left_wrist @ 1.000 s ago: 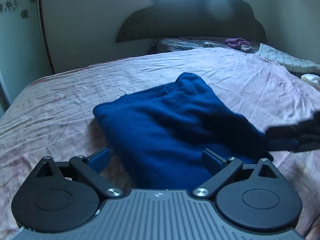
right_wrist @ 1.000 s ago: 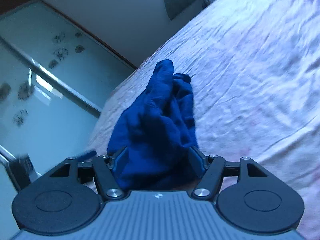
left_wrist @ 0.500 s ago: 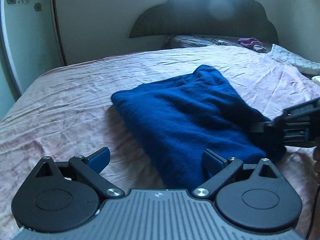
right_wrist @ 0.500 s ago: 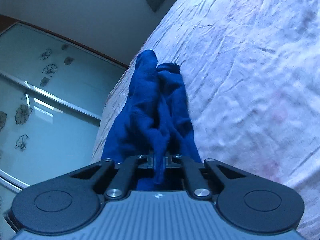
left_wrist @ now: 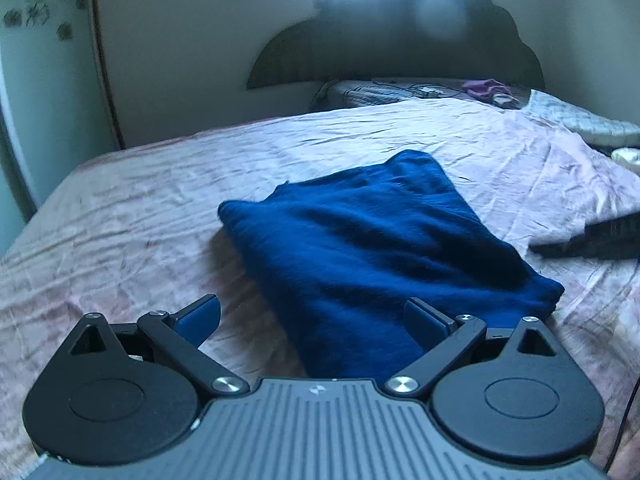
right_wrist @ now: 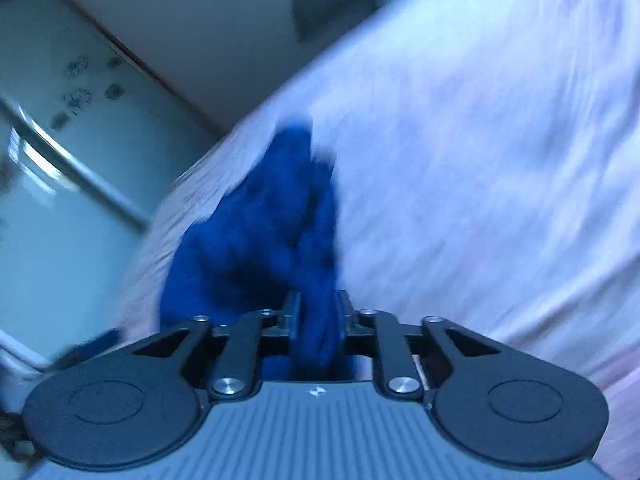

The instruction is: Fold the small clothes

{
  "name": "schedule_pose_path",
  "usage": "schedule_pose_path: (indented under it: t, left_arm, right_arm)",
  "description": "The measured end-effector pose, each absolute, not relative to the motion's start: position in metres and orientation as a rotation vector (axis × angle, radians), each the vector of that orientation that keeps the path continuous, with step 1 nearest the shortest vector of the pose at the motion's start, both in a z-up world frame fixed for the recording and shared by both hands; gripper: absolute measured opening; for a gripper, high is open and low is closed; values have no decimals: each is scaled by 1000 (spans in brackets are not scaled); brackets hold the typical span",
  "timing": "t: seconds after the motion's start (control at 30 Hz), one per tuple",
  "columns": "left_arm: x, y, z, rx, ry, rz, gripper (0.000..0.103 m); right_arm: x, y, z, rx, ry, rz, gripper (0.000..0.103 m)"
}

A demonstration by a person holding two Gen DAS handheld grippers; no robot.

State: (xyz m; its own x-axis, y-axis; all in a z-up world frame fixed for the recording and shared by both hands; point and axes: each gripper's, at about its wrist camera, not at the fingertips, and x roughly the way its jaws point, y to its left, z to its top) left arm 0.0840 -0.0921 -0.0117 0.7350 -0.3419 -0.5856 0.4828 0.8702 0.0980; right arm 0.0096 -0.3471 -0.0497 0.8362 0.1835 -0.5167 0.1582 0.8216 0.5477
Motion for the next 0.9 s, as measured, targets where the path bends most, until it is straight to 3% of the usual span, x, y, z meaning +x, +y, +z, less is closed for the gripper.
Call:
schedule_pose_path:
  t: [0.13,0.2,0.23,0.43,0.63,0.9]
  left_arm:
    - [84,-110,-12,248,589,-484,99]
    - [84,-117,-18,250,594,-485,101]
    - [84,-121,-23,258,607,-482,103]
    - [83,-124,-47,289,692,-459,103]
    - [94,-112,-36,254,679,-416,102]
    - [97,-106,-33,252,686,-380,103]
  right_arm:
    - [24,-327,-12,322,515,6,30]
    - [46,-318,-8,293,536,116,46]
    - [59,-312,-10,283,557,154,49]
    - [127,-289,-41,176,687,105,50]
    - [96,-289,-24,198,586,88,51]
    - [113,-292,-45,189,676,89,62]
